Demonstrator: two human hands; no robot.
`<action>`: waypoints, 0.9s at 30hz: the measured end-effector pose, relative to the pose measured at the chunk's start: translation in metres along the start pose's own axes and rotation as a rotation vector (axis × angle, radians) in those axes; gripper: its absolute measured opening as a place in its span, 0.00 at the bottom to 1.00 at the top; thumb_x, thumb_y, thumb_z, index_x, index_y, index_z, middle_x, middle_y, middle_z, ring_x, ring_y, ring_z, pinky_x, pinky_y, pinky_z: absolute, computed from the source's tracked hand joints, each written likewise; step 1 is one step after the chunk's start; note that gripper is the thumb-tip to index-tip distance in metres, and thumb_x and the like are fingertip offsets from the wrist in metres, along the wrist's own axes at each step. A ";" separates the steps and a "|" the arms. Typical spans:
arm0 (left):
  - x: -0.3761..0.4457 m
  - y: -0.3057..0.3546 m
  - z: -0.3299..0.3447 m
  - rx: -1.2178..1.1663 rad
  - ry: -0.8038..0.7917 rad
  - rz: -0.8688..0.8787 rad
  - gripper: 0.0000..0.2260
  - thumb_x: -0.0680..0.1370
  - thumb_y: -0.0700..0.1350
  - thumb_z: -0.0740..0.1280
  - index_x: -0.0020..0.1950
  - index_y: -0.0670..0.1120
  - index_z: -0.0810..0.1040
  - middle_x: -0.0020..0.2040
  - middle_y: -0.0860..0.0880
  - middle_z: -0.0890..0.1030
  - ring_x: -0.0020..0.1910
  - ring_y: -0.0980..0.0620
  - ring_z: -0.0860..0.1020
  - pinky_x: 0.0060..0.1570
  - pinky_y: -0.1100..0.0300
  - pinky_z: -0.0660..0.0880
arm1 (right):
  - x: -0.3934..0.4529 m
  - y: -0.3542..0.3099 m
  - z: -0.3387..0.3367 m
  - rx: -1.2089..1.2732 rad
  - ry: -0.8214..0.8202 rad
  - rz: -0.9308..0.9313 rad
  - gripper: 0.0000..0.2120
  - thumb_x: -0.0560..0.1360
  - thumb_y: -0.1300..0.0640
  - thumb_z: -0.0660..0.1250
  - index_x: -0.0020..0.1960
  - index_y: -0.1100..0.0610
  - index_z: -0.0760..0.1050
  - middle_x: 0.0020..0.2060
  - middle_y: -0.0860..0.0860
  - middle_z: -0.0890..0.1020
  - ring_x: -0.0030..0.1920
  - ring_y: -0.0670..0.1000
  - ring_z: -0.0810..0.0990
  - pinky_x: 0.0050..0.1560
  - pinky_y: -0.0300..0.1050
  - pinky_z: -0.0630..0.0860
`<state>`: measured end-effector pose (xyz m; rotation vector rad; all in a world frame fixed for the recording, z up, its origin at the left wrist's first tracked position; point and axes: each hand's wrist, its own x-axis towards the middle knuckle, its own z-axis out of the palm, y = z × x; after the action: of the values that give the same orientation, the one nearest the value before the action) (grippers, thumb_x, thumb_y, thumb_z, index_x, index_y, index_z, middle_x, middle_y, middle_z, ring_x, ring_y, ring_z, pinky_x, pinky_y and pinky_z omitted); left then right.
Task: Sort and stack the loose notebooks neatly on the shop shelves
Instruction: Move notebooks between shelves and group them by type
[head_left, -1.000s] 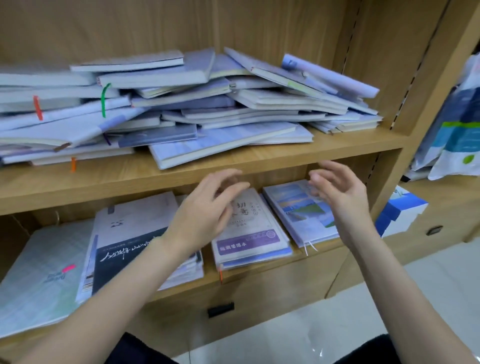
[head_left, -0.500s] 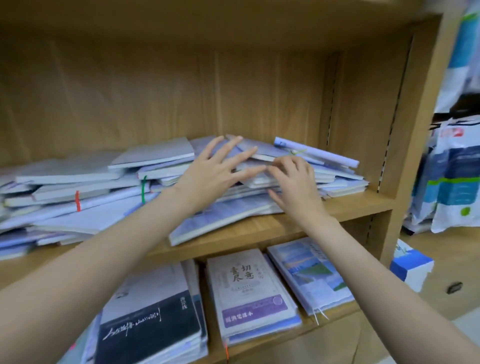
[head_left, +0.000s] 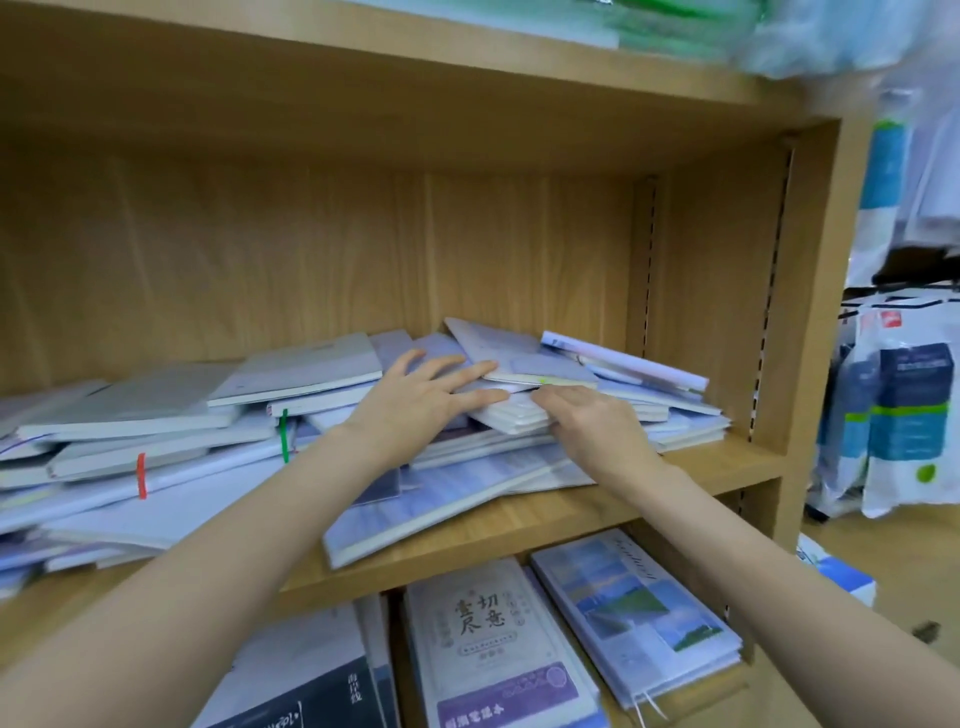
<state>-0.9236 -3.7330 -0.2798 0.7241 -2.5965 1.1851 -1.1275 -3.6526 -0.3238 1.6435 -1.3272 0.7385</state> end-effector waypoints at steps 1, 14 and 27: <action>0.002 0.000 -0.002 -0.023 0.010 -0.010 0.36 0.78 0.33 0.55 0.75 0.61 0.40 0.77 0.56 0.41 0.75 0.51 0.50 0.71 0.50 0.48 | 0.000 0.004 -0.004 0.013 0.007 -0.015 0.18 0.65 0.60 0.53 0.43 0.58 0.81 0.36 0.51 0.83 0.34 0.53 0.83 0.19 0.39 0.68; 0.003 -0.001 -0.014 -0.186 -0.120 -0.047 0.34 0.77 0.36 0.56 0.74 0.64 0.47 0.77 0.56 0.44 0.74 0.52 0.52 0.71 0.47 0.49 | -0.059 -0.006 -0.039 0.498 -0.038 0.838 0.21 0.75 0.69 0.63 0.66 0.56 0.71 0.65 0.56 0.73 0.64 0.55 0.71 0.65 0.50 0.68; 0.004 0.015 -0.019 -0.299 -0.127 -0.154 0.31 0.78 0.47 0.64 0.74 0.64 0.51 0.77 0.54 0.44 0.74 0.48 0.53 0.71 0.47 0.45 | 0.003 -0.016 -0.050 1.568 0.160 1.607 0.22 0.75 0.68 0.64 0.68 0.66 0.63 0.48 0.59 0.79 0.40 0.53 0.80 0.27 0.45 0.79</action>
<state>-0.9348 -3.7120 -0.2759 0.9381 -2.6782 0.7078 -1.1079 -3.6084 -0.3032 0.8357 -1.8771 3.3503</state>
